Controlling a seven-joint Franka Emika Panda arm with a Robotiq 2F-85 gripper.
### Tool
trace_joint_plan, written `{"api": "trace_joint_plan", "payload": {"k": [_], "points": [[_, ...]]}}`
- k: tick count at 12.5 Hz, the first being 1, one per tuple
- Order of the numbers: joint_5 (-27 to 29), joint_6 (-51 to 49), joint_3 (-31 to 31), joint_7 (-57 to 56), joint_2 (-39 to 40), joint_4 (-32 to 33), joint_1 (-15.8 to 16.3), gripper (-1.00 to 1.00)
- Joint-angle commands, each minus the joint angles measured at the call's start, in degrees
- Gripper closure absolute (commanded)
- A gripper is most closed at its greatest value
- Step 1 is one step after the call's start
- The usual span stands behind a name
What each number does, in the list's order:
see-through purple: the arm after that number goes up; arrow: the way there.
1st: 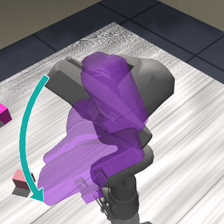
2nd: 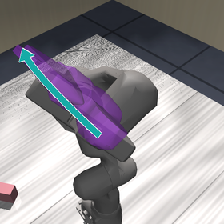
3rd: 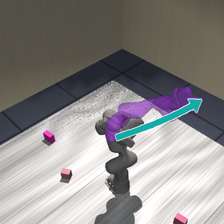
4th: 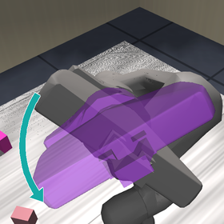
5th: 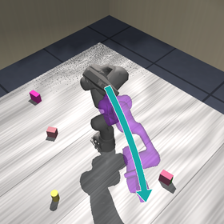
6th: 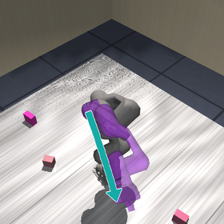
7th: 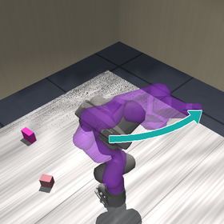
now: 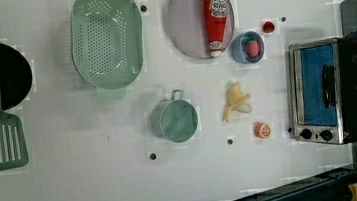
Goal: Pick Banana and place it in mug.
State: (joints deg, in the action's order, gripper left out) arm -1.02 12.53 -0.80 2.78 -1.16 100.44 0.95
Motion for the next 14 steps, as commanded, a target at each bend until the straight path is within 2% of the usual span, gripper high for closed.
{"api": "trace_joint_plan", "payload": {"k": [1, 3, 7, 14], "points": [[1.1, -4.7, -4.4, -0.7, -13.7, 12.9, -0.1, -0.57], [1.1, -4.7, -4.3, -0.7, -13.7, 13.4, 0.0, -0.99], [1.1, -2.2, -4.1, -2.3, -11.5, 16.2, 0.2, -1.0], [1.1, 18.7, -4.1, -24.3, -1.3, 26.2, 0.3, -1.0]]}}
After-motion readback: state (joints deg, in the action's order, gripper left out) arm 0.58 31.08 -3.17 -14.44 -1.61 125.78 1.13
